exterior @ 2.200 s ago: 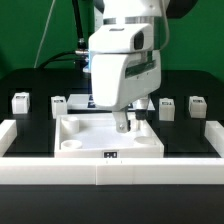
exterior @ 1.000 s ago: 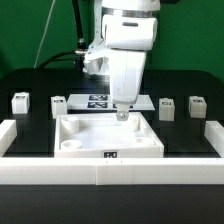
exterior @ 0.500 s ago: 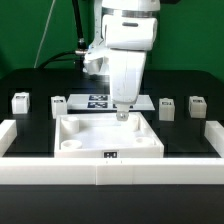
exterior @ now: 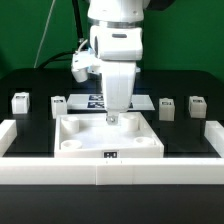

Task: Assemble one leg

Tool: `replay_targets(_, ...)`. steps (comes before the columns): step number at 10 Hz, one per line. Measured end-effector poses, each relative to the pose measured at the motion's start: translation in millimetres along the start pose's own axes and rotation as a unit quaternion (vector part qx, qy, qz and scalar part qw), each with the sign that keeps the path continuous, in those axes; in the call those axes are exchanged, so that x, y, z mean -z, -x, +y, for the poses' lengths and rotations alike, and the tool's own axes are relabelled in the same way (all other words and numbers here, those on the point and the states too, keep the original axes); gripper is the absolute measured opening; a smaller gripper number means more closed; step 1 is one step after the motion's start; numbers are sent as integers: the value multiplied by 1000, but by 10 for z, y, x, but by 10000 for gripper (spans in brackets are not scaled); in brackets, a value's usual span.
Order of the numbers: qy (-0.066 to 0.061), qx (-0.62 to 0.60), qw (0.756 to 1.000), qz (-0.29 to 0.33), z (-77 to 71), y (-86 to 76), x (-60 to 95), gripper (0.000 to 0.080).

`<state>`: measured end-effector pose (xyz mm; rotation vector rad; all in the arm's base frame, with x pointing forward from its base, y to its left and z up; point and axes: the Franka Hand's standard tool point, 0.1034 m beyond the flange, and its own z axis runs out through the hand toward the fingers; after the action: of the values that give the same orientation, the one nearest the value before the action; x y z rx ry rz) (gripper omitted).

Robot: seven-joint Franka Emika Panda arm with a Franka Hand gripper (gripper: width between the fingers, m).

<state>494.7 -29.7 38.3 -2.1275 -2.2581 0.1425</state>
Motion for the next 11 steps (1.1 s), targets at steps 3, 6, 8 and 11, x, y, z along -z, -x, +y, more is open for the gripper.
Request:
replay_targets(3, -6, -4, 1000, 4, -139, 8, -124, 649)
replay_targets(6, -17, -10, 1000, 8, -252, 36, -248, 649)
replay_targets(8, -21, -12, 1000, 10, -259, 49, -317, 649)
replay_targets(11, -20, -13, 1000, 10, -229, 53, -311, 536)
